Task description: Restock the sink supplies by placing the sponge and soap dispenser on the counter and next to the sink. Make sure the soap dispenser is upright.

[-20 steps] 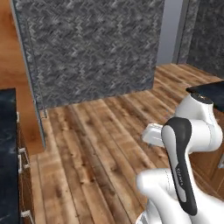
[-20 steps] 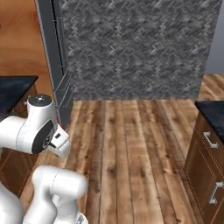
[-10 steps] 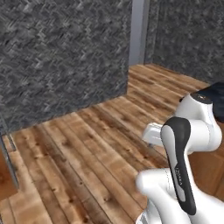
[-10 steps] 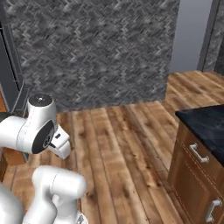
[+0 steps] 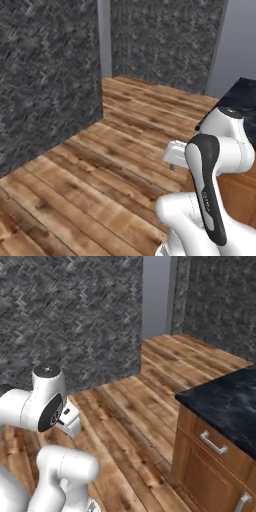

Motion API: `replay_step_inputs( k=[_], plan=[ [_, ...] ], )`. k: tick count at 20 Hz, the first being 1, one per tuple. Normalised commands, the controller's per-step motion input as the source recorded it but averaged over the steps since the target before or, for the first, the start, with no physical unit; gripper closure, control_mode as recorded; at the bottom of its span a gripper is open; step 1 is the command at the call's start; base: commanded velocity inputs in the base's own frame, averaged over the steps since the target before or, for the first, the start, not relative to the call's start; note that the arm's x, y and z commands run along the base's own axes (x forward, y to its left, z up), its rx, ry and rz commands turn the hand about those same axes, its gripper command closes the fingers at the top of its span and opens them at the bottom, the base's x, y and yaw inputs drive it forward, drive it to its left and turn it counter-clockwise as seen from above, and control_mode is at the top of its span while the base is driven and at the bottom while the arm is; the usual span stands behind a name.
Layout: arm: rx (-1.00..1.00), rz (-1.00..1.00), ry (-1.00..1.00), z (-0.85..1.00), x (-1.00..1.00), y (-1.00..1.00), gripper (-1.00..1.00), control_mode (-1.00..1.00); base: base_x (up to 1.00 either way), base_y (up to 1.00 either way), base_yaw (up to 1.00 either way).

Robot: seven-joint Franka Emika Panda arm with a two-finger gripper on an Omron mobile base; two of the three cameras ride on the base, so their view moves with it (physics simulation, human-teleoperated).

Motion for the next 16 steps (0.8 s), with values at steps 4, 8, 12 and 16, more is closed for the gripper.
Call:
replay_step_inputs(
  k=[4, 8, 12, 16],
  plan=[
    [0.0, 0.0, 0.0, 0.0, 0.0, 0.0, -1.0, 1.0, 1.0, 0.71, -0.58],
    [0.0, 0.0, 0.0, 0.0, 0.0, 0.0, -1.0, 1.0, 1.0, 0.83, -0.59],
    [0.0, 0.0, 0.0, 0.0, 0.0, 0.0, -1.0, 1.0, 1.0, 0.86, -0.58],
    [0.0, 0.0, 0.0, 0.0, 0.0, 0.0, -1.0, 1.0, 1.0, 0.9, -0.59]
  ],
)
